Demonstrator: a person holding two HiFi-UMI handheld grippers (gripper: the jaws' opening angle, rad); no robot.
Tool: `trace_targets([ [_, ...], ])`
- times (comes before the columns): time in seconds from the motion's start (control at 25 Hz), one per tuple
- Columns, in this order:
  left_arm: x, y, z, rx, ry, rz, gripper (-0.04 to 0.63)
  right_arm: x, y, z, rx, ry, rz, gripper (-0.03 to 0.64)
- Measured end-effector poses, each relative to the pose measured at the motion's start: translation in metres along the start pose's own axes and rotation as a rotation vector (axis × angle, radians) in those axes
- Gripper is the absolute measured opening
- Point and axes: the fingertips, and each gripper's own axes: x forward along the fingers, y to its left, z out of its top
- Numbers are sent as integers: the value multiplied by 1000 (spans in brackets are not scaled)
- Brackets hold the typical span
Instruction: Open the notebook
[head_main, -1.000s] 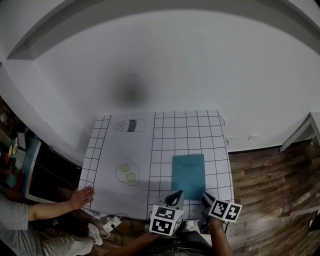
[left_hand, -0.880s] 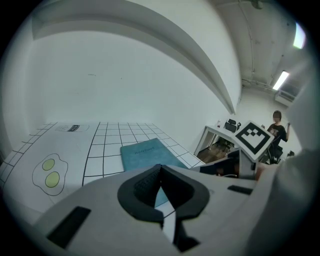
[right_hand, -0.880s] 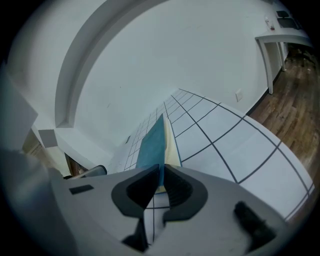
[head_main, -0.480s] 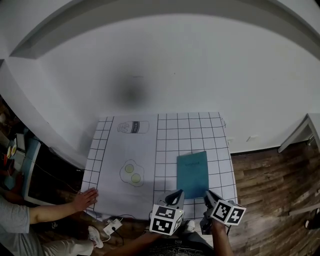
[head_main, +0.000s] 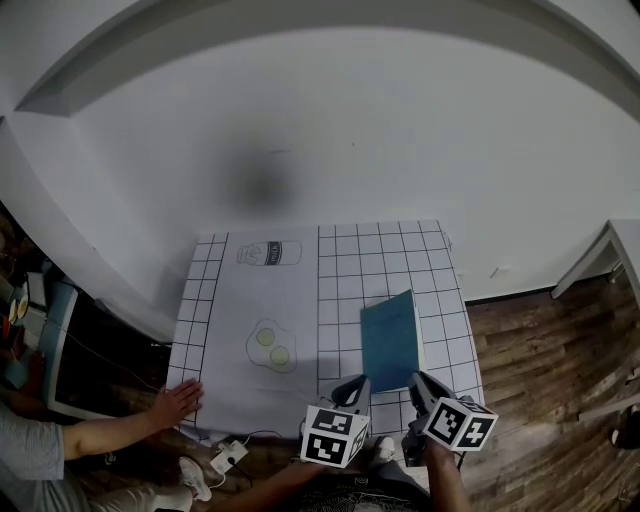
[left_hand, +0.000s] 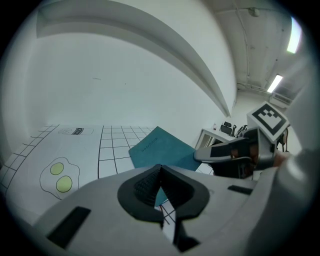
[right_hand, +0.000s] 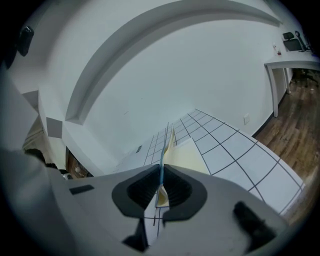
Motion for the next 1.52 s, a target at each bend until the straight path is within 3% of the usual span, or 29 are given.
trace_targets([
  [0.8,-41,58,-8,-45,-48,30,11,18,89,-14,-186,-23,39,34],
  [1.52,-61,99,-12,-40,-57,29,11,51,130,-49,-310,23,25,35],
])
